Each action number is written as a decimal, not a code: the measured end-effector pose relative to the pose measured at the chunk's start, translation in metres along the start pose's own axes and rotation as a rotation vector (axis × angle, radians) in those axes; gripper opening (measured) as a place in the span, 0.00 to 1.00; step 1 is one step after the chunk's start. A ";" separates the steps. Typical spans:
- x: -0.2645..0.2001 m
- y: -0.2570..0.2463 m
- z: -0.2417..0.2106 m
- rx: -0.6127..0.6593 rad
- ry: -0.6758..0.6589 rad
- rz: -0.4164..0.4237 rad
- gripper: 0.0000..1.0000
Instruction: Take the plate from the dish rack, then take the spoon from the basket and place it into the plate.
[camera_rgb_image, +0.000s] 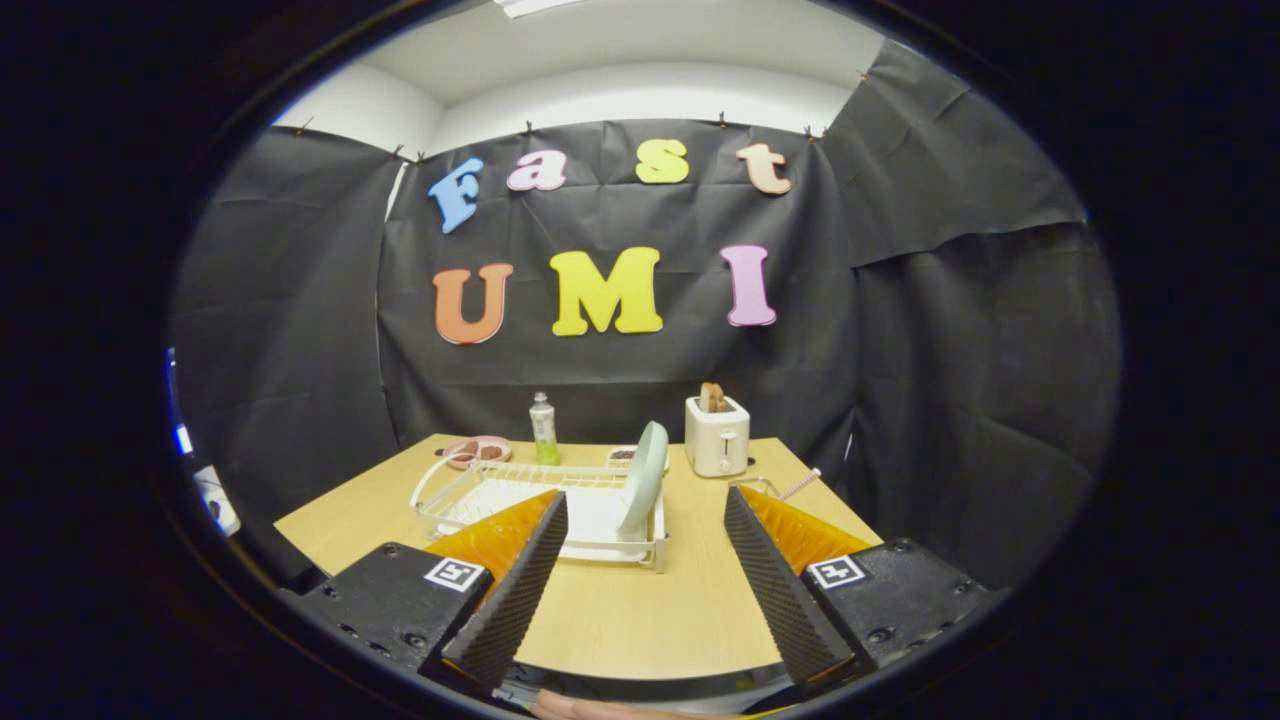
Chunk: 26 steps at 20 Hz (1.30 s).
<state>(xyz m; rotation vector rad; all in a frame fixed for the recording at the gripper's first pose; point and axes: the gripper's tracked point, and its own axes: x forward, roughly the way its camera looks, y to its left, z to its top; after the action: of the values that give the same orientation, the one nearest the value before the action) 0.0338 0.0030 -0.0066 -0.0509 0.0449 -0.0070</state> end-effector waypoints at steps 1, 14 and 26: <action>0.009 0.002 -0.002 -0.009 0.017 0.006 1.00; 0.217 0.002 0.035 -0.051 0.369 -0.066 1.00; 0.315 -0.010 0.028 -0.252 0.805 -0.220 0.74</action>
<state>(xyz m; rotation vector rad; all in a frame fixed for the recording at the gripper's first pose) 0.3498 -0.0078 0.0082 -0.3034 0.8460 -0.2427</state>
